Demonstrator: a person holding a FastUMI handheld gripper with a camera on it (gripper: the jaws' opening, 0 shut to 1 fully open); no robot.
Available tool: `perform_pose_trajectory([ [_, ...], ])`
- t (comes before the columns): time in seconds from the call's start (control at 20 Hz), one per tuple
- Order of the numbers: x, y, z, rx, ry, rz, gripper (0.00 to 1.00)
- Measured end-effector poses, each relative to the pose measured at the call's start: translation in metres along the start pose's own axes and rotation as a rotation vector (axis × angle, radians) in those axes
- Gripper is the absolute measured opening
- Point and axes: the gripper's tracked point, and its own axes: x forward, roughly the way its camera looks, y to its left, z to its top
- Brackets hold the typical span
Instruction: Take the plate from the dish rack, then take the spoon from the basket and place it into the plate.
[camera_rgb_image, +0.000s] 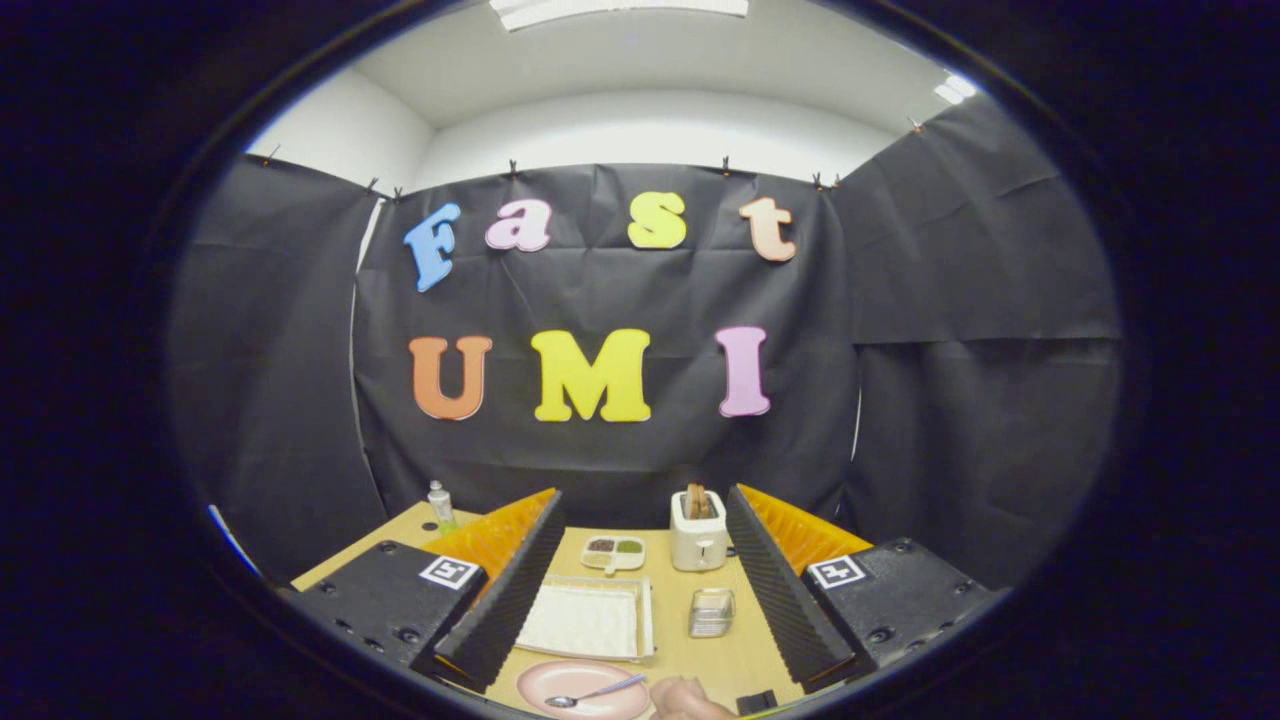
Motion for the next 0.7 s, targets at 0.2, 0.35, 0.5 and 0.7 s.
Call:
perform_pose_trajectory([
  [0.2,-0.005,-0.002,0.024,0.000,-0.023,0.021,1.00],
  [0.35,-0.002,-0.007,0.026,0.009,-0.007,0.021,1.00],
  [0.5,0.003,-0.012,0.027,0.011,-0.012,0.022,1.00],
  [0.7,0.006,-0.020,0.027,-0.004,-0.023,0.018,1.00],
])
